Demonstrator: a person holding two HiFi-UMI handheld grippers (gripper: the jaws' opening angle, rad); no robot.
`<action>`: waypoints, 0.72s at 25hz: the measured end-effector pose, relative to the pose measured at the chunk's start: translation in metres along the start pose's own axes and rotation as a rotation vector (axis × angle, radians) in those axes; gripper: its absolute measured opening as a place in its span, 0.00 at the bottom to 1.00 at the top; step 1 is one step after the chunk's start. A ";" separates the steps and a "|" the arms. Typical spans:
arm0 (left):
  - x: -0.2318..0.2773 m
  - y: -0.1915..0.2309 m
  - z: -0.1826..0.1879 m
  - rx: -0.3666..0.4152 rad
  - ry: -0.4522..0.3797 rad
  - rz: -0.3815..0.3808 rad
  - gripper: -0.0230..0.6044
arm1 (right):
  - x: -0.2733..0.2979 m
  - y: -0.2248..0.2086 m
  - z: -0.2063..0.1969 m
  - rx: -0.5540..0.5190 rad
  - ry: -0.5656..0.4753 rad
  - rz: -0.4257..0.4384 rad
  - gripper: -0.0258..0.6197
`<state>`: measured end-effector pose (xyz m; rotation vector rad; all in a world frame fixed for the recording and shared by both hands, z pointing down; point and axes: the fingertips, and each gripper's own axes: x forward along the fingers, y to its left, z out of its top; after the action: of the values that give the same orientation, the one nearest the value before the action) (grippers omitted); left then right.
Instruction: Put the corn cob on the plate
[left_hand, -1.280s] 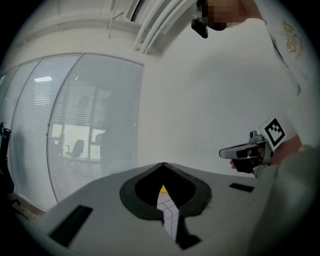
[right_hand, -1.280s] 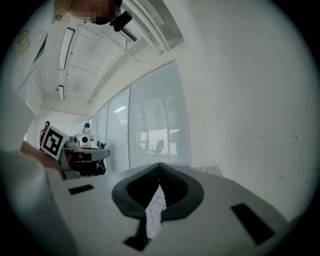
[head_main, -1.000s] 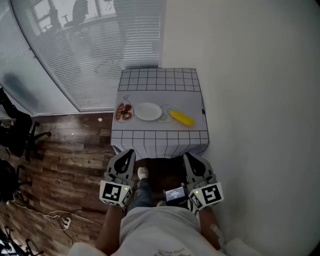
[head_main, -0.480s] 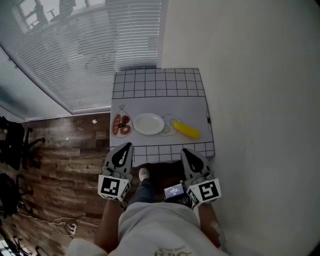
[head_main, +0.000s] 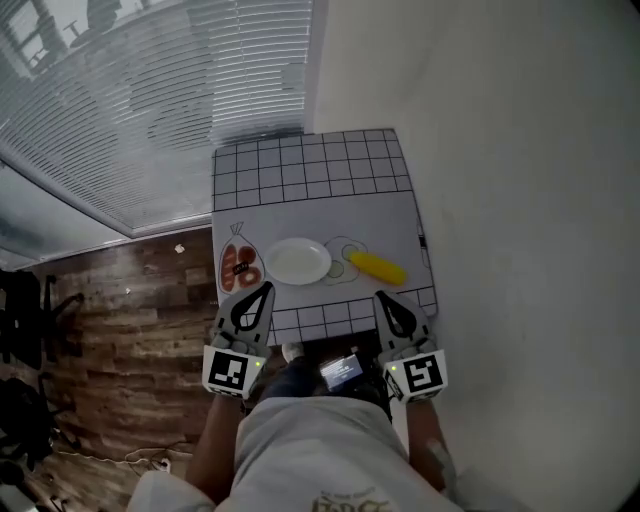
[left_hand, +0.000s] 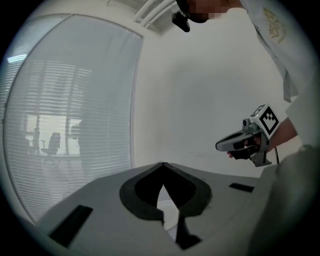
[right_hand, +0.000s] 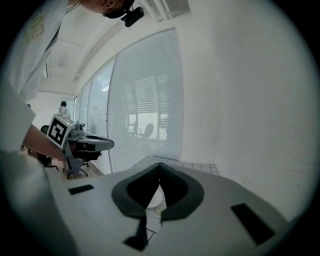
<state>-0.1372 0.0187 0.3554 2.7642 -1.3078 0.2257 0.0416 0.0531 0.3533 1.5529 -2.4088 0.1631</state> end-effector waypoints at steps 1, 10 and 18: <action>0.004 0.003 -0.002 0.007 0.009 -0.010 0.05 | 0.001 -0.001 -0.002 -0.007 0.008 -0.007 0.05; 0.039 -0.025 -0.008 0.108 0.034 -0.139 0.05 | 0.000 -0.020 -0.019 0.003 0.051 -0.054 0.05; 0.068 -0.047 -0.007 0.122 0.072 -0.186 0.05 | 0.006 -0.050 -0.032 0.001 0.095 -0.043 0.05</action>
<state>-0.0587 -0.0025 0.3735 2.9255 -1.0453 0.3999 0.0898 0.0349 0.3832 1.5603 -2.3010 0.2244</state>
